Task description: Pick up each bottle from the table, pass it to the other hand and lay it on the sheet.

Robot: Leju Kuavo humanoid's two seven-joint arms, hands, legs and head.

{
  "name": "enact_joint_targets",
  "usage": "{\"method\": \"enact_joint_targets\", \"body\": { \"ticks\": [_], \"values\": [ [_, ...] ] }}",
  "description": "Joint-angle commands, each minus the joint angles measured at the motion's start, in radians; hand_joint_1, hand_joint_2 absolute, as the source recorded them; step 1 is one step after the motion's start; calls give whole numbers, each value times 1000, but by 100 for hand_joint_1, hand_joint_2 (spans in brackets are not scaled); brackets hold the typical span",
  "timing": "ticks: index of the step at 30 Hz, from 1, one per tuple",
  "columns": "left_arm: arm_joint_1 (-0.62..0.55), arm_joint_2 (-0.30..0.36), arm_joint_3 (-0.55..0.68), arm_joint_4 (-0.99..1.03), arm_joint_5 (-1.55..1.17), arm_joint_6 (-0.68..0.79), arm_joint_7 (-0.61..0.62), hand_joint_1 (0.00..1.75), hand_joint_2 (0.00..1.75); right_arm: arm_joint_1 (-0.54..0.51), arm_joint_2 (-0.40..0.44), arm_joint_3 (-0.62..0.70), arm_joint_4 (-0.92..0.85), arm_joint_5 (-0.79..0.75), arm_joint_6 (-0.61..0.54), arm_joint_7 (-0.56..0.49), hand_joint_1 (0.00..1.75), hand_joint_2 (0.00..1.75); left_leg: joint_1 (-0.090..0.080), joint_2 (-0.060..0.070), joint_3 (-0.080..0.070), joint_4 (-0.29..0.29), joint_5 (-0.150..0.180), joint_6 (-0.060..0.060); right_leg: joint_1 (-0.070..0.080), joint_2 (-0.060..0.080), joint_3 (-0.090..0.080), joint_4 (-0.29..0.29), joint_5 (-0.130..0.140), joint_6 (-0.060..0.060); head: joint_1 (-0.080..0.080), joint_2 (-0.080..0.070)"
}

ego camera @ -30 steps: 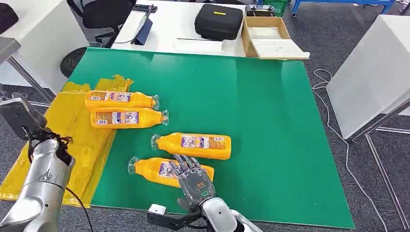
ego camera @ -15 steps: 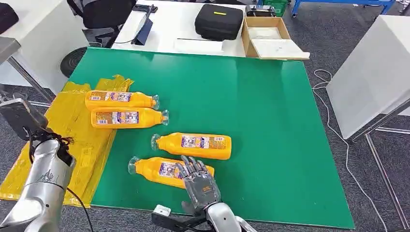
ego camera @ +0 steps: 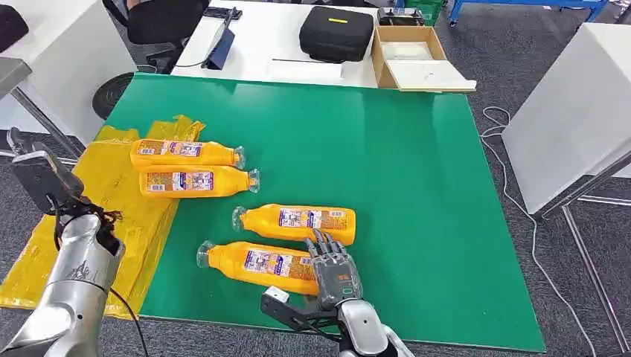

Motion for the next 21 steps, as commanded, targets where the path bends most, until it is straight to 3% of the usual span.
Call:
{"method": "enact_joint_targets", "body": {
  "ticks": [1,18,19,21],
  "values": [
    [2,-14,21,-12,11,-4,4,0,0,-78,18,22,154,-35,39,-46,0,175,2,1,7,0,-3,-5,2,0,7,-1,-2,-3,0,0],
    [49,-11,43,-62,23,-3,4,0,0,-107,33,64,182,-100,89,-75,0,175,1,0,2,-1,-1,-3,1,0,3,-1,-1,-2,0,0],
    [54,-11,45,-68,24,-3,4,0,0,-107,35,64,181,-100,89,-75,0,175,3,1,9,1,-5,-7,3,0,10,0,-4,-4,0,0],
    [70,-12,51,-85,29,-4,4,0,0,-101,38,58,176,-103,89,-72,2,175,2,2,8,0,-4,-6,2,1,8,-1,-3,-4,0,0]
  ]
}}
